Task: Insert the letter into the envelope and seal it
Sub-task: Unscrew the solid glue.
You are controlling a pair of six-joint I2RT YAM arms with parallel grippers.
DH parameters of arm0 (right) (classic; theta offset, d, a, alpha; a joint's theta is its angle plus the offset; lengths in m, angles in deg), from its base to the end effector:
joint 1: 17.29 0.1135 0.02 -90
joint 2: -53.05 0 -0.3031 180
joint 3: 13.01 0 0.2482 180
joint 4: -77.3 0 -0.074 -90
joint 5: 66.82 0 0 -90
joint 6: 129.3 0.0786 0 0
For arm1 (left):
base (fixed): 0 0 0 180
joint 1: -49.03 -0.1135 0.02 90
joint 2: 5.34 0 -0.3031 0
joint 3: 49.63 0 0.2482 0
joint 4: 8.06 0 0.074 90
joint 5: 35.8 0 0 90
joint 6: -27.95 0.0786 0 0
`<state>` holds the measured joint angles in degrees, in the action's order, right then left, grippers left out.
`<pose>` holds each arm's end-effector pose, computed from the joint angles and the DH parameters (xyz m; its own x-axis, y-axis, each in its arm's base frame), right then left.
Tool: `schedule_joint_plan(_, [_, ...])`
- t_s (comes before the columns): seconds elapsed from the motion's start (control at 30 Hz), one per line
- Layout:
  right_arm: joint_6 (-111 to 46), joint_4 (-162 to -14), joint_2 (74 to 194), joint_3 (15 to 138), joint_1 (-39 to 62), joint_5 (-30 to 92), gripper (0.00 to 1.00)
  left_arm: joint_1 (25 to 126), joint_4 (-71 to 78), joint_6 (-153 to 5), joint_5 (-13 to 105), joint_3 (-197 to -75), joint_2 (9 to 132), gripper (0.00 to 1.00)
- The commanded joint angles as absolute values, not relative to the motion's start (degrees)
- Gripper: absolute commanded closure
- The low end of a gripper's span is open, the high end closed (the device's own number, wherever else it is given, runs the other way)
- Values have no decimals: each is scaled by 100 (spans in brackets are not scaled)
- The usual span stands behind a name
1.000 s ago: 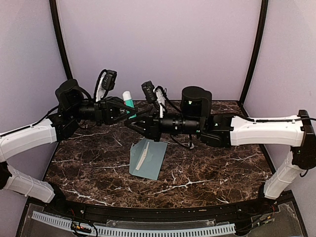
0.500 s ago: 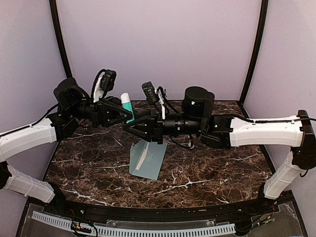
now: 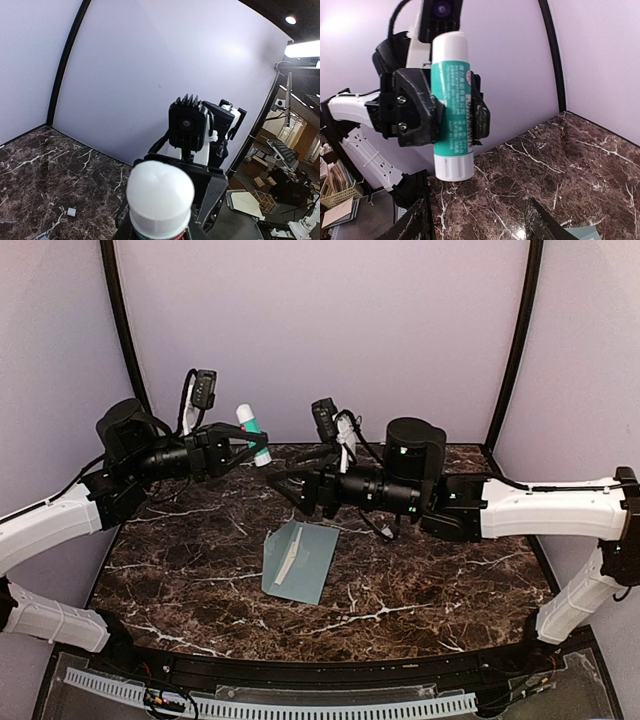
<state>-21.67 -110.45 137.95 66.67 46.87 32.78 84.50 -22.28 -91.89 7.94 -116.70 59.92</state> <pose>0.1589 0.3581 0.3995 -0.2724 0.1226 -0.9543 -0.9208 0.2546 0.2956 0.1825 -0.1998 0.4321 -0.2859 -0.2187 -0.9330 0.9505 0.0592 -0.3052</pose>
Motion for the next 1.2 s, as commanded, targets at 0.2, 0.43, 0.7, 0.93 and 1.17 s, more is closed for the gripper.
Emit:
schedule_joint_plan(0.2, [-2532,-10220,14531,7705,4909,2177,49,8410,-1536,-9035,1594,-11802,6106,100])
schedule_joint_plan(0.43, [-2575,-10178,14669,7901,4909,2101,55,8410,-1560,-9018,1394,-11783,6127,100])
schedule_joint_plan(0.7, [-2629,-10093,14819,8116,4914,2239,65,8410,-1539,-9000,1257,-11778,6117,100])
schedule_joint_plan(0.93, [-2622,-10111,14793,8109,4903,2269,82,8410,-1533,-8991,1231,-11780,6107,100])
schedule_joint_plan(1.17, [-2353,-10945,14314,7523,4735,3355,100,8410,-1870,-8997,476,-11771,6114,100])
